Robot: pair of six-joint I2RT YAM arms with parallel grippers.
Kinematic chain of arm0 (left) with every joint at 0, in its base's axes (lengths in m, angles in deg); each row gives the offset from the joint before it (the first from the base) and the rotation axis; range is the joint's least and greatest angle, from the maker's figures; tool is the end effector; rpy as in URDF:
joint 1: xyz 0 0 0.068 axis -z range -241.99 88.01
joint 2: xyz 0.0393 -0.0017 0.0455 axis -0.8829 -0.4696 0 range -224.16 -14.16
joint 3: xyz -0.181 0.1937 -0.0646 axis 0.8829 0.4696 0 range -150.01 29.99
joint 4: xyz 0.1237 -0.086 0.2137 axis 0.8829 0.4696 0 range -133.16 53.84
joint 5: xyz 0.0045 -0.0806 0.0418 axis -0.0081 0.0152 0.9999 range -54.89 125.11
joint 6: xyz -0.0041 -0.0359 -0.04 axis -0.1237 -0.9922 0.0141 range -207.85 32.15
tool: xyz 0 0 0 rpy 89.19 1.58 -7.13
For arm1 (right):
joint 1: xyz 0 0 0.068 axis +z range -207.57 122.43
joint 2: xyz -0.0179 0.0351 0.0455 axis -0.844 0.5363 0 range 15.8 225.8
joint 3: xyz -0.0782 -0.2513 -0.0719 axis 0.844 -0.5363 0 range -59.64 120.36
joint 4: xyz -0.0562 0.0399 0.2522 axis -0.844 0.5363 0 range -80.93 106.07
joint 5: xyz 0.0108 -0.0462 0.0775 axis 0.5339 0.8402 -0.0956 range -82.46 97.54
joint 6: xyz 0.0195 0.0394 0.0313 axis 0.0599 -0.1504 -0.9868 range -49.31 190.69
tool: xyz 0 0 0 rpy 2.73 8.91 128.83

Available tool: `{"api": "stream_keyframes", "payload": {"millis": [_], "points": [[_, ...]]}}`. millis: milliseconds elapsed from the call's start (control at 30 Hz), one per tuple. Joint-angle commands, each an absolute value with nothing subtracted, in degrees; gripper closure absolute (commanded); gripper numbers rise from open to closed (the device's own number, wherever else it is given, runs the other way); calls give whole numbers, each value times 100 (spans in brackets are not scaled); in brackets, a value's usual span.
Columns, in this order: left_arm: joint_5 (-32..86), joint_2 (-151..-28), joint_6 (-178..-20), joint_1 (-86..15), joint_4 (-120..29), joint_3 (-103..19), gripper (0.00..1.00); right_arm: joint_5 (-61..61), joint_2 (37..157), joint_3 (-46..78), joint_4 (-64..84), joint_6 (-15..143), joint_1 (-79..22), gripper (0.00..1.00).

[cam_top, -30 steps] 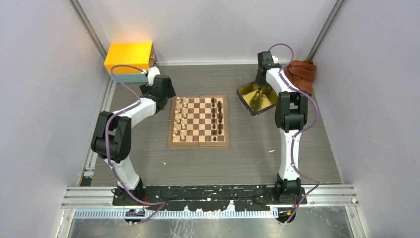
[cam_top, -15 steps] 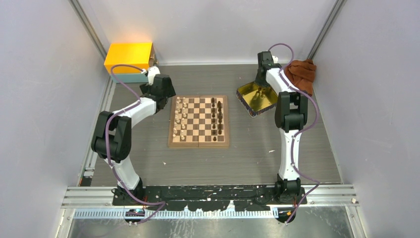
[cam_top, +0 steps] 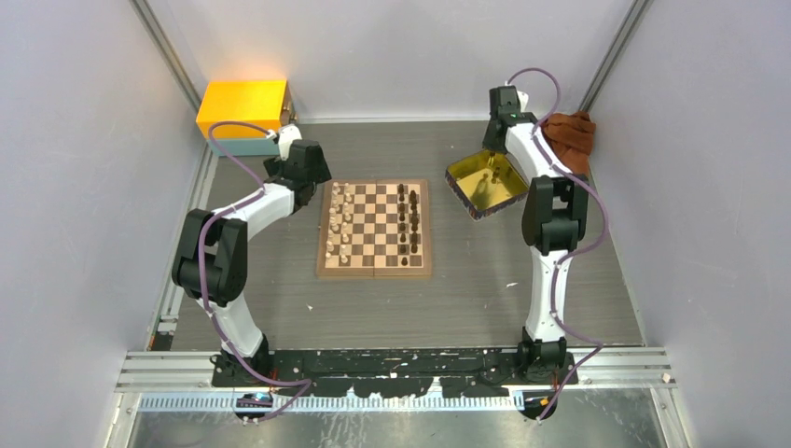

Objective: Set up the chess pieces on the board
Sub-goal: Pick up the chess piece from the storage box, then place the chess piece on the chessboard.

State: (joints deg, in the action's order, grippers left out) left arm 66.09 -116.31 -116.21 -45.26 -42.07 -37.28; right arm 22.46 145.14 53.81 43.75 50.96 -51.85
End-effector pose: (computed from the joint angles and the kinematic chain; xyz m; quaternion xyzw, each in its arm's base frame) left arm 0.3839 -0.0963 0.2194 -0.2076 0.8418 0.0519 0.4955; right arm 0.5066 0.0416 0.2245 0.1573 0.9211 -0.0455 0.3532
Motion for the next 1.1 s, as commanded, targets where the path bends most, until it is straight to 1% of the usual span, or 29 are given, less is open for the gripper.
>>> {"api": "stream_keyframes", "payload": {"millis": [0, 233, 567, 800, 1067], "points": [[6614, -11440, -11729, -4573, -4403, -3893, 4, 2328, 13724, 5452, 4143, 5310, -4993, 99], [6596, -11392, -11772, -4573, -4431, -3892, 4, 2170, 13555, 5599, 4402, 5466, -4408, 99], [6582, -11306, -11807, -4573, -4439, -3876, 4, 2126, 13641, 5717, 4571, 5576, -3533, 99], [6570, -11264, -11827, -4573, -4456, -3853, 4, 2119, 13724, 5659, 4590, 5579, -3133, 99], [6552, -11236, -11857, -4573, -4439, -3831, 4, 2075, 13766, 5475, 4580, 5540, -2895, 100]]}}
